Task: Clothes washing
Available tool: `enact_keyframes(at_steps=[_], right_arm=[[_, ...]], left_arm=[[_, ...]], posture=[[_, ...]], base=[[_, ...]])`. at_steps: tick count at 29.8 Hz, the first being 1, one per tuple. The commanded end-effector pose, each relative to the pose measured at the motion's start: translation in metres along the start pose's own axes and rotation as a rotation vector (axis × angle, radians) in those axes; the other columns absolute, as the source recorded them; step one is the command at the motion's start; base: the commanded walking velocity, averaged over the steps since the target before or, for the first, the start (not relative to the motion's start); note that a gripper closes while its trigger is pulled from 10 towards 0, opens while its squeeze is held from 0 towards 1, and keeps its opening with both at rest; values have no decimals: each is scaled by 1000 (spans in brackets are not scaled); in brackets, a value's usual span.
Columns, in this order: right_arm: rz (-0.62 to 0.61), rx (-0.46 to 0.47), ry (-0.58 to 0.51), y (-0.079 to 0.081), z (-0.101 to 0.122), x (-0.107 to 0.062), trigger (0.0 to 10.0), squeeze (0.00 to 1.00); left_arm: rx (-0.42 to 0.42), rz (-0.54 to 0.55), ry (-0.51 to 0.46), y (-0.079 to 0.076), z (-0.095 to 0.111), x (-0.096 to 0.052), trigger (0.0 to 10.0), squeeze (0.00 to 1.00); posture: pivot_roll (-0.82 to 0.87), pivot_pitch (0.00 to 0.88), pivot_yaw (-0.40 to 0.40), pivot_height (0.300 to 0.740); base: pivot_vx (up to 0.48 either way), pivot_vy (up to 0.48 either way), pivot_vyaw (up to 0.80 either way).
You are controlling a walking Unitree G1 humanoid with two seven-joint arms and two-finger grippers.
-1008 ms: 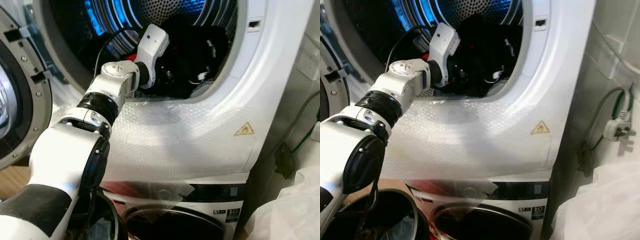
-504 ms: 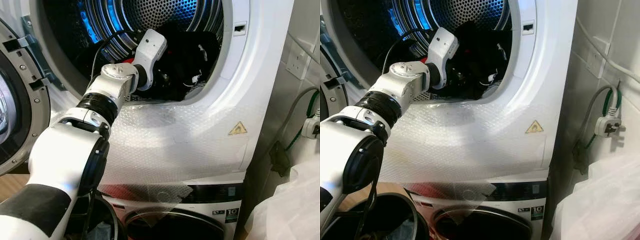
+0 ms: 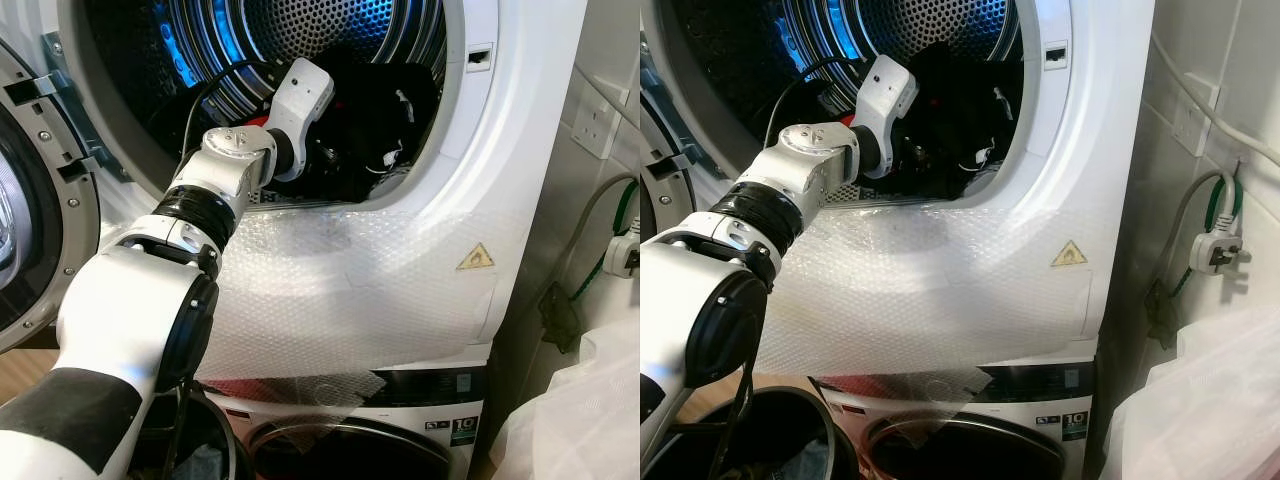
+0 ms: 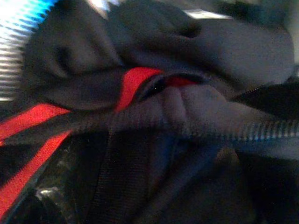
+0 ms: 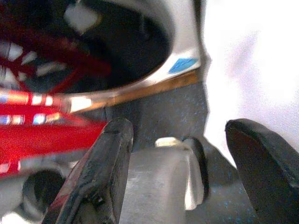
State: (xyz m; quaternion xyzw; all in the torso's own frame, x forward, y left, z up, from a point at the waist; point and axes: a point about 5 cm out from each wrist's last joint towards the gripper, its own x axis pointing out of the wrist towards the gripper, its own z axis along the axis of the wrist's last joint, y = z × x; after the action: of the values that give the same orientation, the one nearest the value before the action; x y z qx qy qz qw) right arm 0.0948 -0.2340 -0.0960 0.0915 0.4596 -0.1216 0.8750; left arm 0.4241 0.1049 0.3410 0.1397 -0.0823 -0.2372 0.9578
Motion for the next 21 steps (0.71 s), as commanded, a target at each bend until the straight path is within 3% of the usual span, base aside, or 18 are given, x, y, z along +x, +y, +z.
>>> enact_keyframes(at_steps=[1, 7, 13, 17, 20, 21], right_arm=[[-95, 32, 93, -25, -29, -12, 10000, 0], [-105, 36, 90, -24, -27, -11, 10000, 0], [-125, 39, 94, -27, -30, -12, 10000, 0], [-129, 41, 90, -28, -29, -12, 10000, 0], [-118, 41, 89, -25, -28, -10, 10000, 0], [-118, 41, 89, -25, -28, -10, 10000, 0]], left_arm=[[28, 269, -109, 49, 28, -20, 10000, 0], [-39, 366, -178, 64, 41, -28, 10000, 0], [-1, 317, -138, 58, 35, -25, 10000, 0], [4, 167, -110, 46, 29, -20, 10000, 0], [69, 18, -70, 36, 25, -17, 10000, 0], [69, 18, -70, 36, 25, -17, 10000, 0]], posture=[[-359, 0, 166, 740], [-353, 0, 166, 740], [-351, 0, 166, 740], [-349, 0, 165, 740], [-335, 0, 165, 740], [-335, 0, 165, 740]], base=[[0, 0, 0], [0, 0, 0], [0, 0, 0], [0, 0, 0], [0, 0, 0], [0, 0, 0]])
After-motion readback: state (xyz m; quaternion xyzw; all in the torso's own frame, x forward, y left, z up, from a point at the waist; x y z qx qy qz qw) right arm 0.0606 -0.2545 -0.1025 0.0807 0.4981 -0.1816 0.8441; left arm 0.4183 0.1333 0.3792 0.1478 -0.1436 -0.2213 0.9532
